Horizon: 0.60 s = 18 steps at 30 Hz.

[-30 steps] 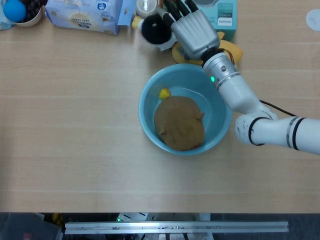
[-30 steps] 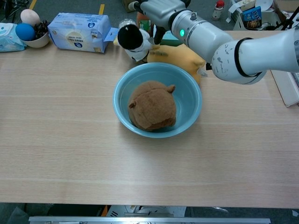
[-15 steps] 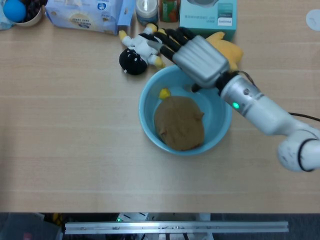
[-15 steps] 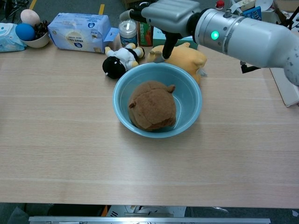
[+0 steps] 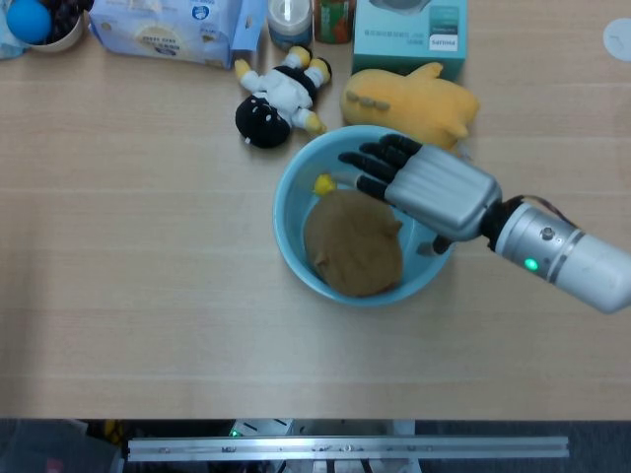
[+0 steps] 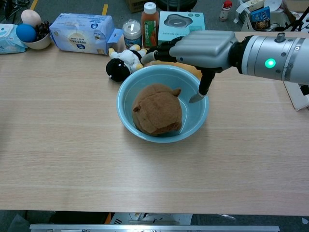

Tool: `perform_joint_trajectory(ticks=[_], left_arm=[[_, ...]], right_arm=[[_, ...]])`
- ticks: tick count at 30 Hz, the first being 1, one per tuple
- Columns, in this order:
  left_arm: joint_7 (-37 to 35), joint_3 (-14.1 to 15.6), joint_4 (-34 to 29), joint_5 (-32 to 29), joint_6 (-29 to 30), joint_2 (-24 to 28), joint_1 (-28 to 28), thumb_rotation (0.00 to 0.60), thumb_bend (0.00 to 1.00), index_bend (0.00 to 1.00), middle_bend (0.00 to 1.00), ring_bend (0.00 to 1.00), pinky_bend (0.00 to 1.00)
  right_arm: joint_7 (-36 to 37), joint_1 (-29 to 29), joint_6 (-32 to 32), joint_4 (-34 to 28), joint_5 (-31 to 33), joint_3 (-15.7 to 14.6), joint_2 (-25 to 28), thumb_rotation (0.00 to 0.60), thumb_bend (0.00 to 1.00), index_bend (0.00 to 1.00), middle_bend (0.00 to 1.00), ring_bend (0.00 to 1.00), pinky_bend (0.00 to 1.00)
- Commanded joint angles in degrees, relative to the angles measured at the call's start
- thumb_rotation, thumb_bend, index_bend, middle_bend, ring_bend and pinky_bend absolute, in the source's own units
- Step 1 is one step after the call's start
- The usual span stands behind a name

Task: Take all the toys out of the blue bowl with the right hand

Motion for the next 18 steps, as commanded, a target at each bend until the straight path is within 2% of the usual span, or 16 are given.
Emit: perform_joint_trajectory(ticks=[1, 9, 14, 18], left_arm=[[0.2, 0.0, -0.2, -0.4, 0.0, 0.3, 0.1, 0.6, 0.42, 0.05, 0.08, 0.05, 0.13], [0.5, 0.4, -0.8, -0.7, 0.0, 0.6, 0.2, 0.6, 0.42, 0.05, 0.08, 0.05, 0.13], [-0.2, 0.5, -0.4, -0.8, 0.1, 0.8, 0.5, 0.6, 0.42, 0.05, 0.08, 0.05, 0.13], [-1.0, 0.6, 0.0, -0.8, 0.4, 0.9, 0.7, 0.6, 0.42, 0.05, 0.08, 0.05, 0.13]], right_arm=[[2.1, -0.3, -1.5, -0.3, -4.1, -1.2, -0.1, 0.6, 0.0, 0.0, 0.0, 0.0, 0.11], [-0.3, 1.6, -3.7, 1.0, -7.1, -2.1, -3.9, 0.6, 0.0, 0.0, 0.0, 0.0, 0.11], [-5.1, 2.9, -3.5, 2.5, -5.2, -1.9, -7.2, 0.6, 0.0, 0.0, 0.0, 0.0, 0.11], [-10.0, 4.5, -4.4, 3.2, -0.6, -2.5, -8.5, 0.6, 0.0, 0.0, 0.0, 0.0, 0.11]])
